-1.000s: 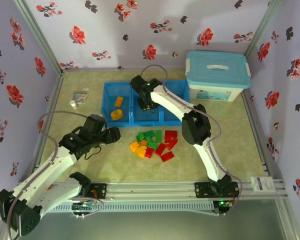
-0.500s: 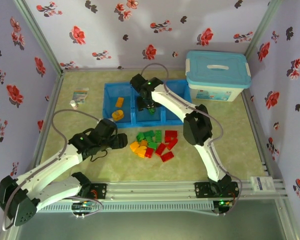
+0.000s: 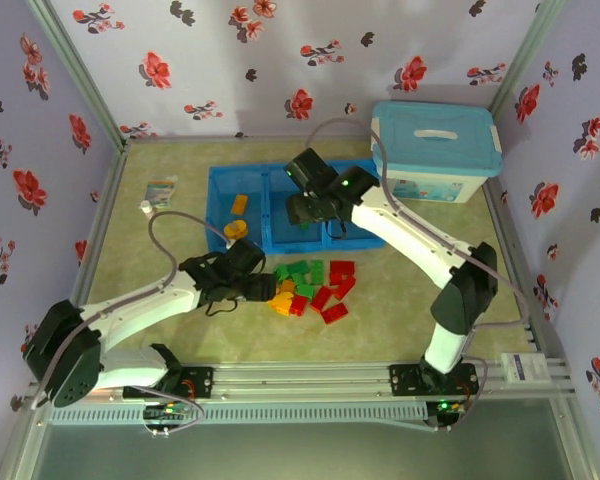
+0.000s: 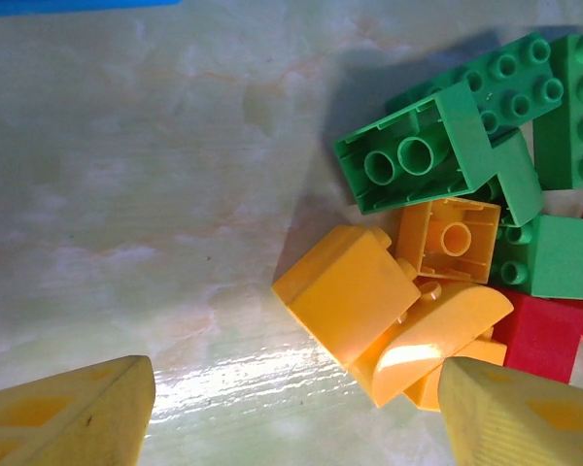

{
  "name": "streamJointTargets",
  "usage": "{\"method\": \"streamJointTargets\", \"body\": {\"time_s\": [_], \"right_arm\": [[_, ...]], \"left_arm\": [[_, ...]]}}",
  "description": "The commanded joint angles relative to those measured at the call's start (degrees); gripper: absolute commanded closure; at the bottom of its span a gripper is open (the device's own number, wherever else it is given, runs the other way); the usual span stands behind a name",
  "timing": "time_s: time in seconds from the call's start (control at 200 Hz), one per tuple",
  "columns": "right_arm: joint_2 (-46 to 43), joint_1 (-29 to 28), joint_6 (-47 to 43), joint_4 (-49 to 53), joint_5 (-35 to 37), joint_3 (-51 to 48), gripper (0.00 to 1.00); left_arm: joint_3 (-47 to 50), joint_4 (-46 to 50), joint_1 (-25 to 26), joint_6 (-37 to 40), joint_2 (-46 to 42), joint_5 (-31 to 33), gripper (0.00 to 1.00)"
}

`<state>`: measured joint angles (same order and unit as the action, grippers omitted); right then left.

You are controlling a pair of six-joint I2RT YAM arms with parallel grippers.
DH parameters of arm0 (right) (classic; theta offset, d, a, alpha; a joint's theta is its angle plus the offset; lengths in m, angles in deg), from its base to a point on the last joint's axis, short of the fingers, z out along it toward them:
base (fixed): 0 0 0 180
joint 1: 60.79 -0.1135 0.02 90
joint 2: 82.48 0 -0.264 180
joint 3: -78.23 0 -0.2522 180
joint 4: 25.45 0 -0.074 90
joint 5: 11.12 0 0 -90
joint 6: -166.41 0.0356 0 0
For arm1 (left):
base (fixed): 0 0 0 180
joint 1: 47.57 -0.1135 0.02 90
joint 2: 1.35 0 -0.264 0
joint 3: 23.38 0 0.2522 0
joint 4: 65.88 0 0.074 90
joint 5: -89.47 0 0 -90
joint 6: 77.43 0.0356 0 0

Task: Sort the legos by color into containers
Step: Pick up the lego from the center of the table.

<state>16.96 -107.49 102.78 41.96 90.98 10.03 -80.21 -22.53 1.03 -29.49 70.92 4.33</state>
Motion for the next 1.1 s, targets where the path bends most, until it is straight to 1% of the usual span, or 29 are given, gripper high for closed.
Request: {"method": "streamJointTargets", "body": {"time_s": [0.0,0.11,0.285,0.435,0.75,0.885,0.96,1.095], "right_arm": [[-2.6,0.6,1.7,-2.9,1.0,-5.6,0.31],[-5.3,0.9,2.2,-4.3,0.9,-10.4,0.31],[-8.2,1.1,3.5,-6.6,0.1,-15.9,0.31],[-9.4,1.2,4.0,-7.2,-0.3,-18.1,0.32],[-10.7,1.3,4.3,-8.0,-0.5,-20.4,0.32],[-10.9,1.3,4.6,-8.3,-0.8,-20.7,0.32],[-11.1,1.3,4.6,-8.4,-0.9,-20.8,0.32],[-10.9,1.2,4.7,-8.8,-1.3,-21.0,0.32]], "left_arm": [[-2.5,-2.5,0.4,1.7,3.4,-2.6,0.24],[-3.4,-3.0,0.4,1.7,6.7,-3.0,0.25],[-3.7,-4.2,0.4,1.9,9.3,-3.0,0.29],[-3.7,-4.5,0.3,1.6,11.5,-3.0,0.33],[-1.3,-6.3,-1.2,-0.9,12.8,-3.0,0.37],[0.4,-5.1,-3.1,-3.4,11.5,-0.9,0.38],[1.8,-4.9,-4.3,-4.5,9.2,-0.2,0.38],[3.2,-3.1,-5.0,-6.0,4.9,3.3,0.39]]}}
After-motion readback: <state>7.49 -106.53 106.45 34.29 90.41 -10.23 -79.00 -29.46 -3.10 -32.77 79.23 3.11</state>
